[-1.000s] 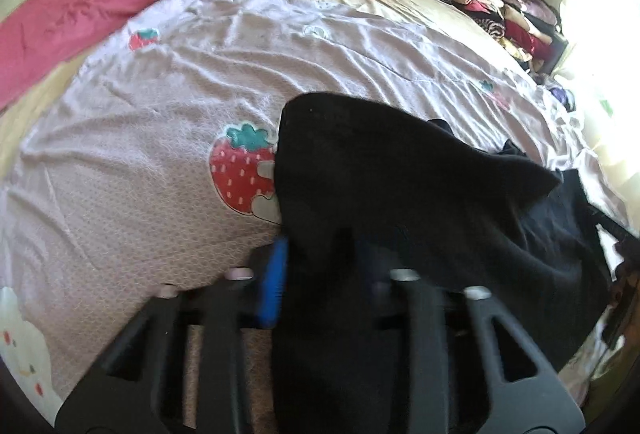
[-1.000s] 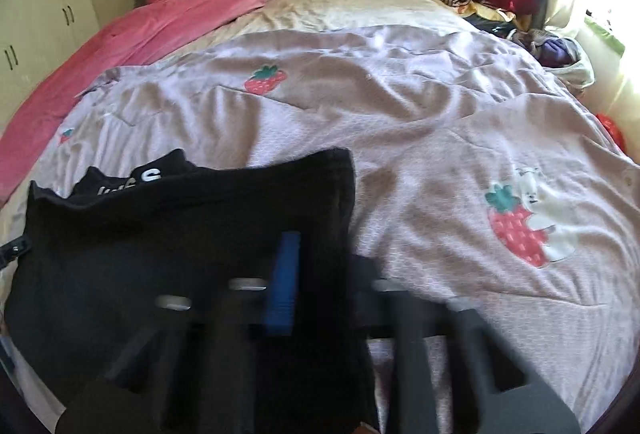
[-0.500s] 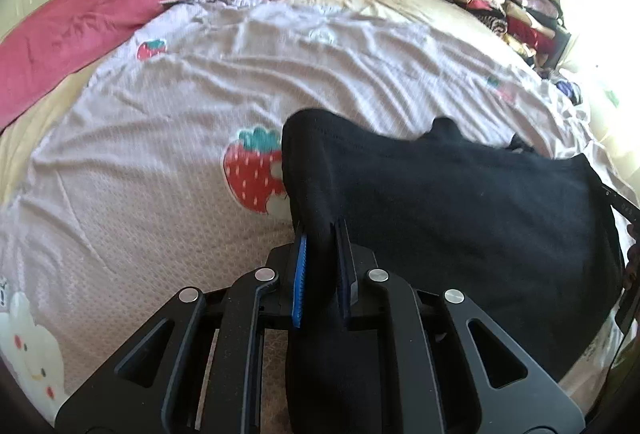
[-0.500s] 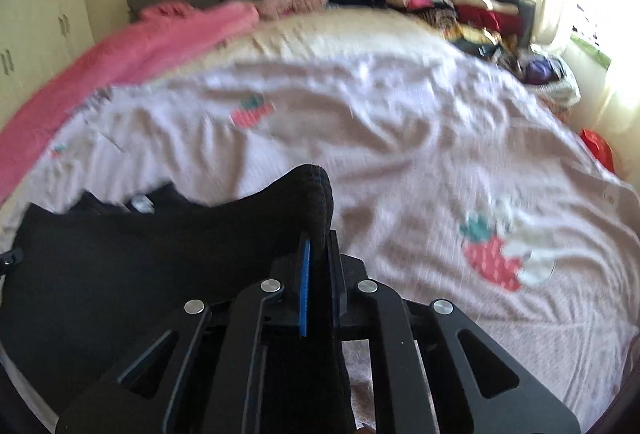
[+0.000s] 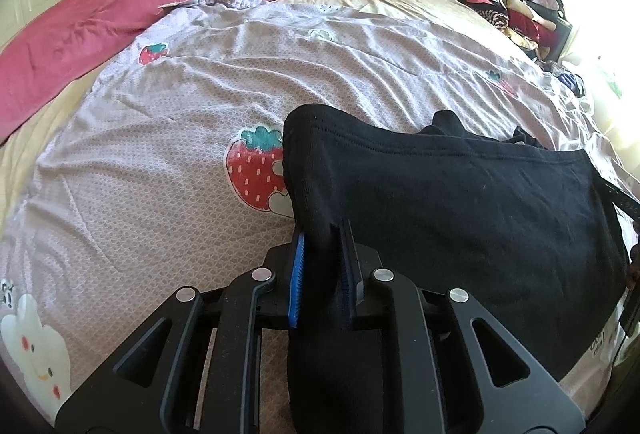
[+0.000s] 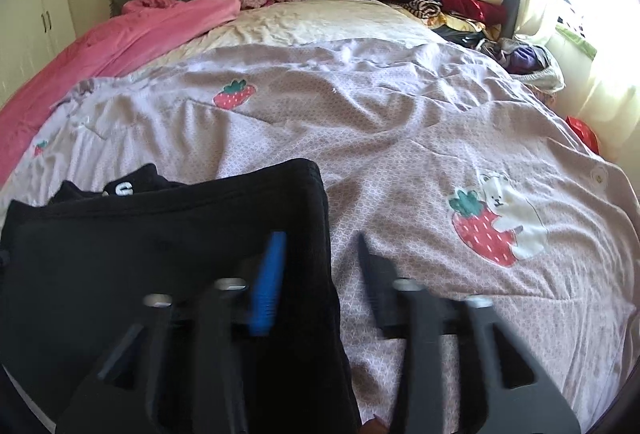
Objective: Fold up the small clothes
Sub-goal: 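Hold the shirt side edge with the left gripper while the right gripper opens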
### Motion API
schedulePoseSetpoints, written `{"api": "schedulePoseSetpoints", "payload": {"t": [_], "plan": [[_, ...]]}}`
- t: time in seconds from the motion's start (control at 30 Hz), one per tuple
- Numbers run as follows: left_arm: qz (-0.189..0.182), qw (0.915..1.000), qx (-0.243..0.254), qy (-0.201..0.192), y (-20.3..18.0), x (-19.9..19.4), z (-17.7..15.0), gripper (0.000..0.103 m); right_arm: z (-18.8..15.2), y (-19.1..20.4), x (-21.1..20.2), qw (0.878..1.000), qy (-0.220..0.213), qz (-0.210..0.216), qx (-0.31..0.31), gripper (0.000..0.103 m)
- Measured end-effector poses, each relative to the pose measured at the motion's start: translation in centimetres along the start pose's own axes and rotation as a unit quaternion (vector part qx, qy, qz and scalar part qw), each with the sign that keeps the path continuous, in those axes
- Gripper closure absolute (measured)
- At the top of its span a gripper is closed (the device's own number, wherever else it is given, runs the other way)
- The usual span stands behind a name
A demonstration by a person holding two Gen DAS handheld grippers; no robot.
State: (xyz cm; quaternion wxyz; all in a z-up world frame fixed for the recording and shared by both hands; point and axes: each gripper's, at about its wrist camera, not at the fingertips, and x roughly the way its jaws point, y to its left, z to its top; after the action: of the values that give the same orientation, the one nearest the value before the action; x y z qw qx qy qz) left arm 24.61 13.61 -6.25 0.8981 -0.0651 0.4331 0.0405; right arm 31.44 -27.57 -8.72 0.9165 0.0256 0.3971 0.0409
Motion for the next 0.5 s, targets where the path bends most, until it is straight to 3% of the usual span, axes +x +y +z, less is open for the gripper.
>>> {"api": "schedulePoseSetpoints", "payload": {"t": [0.17,0.23,0.5], "plan": [[0.000,1.0000,0.000,0.000,0.0,-0.1,0.0,0.092,-0.2,0.4,-0.7,1.000,-0.008,0.005,0.004,0.042],[-0.001,1.0000,0.000,0.001,0.0,0.0,0.0,0.092,-0.1,0.8,-1.5,1.000,-0.016,0.025,0.005,0.026],[0.003,1.0000,0.001,0.007,0.1,-0.1,-0.2,0.087,0.2,3.8,-4.6,0.994,-0.043,0.095,-0.024,0.011]]}}
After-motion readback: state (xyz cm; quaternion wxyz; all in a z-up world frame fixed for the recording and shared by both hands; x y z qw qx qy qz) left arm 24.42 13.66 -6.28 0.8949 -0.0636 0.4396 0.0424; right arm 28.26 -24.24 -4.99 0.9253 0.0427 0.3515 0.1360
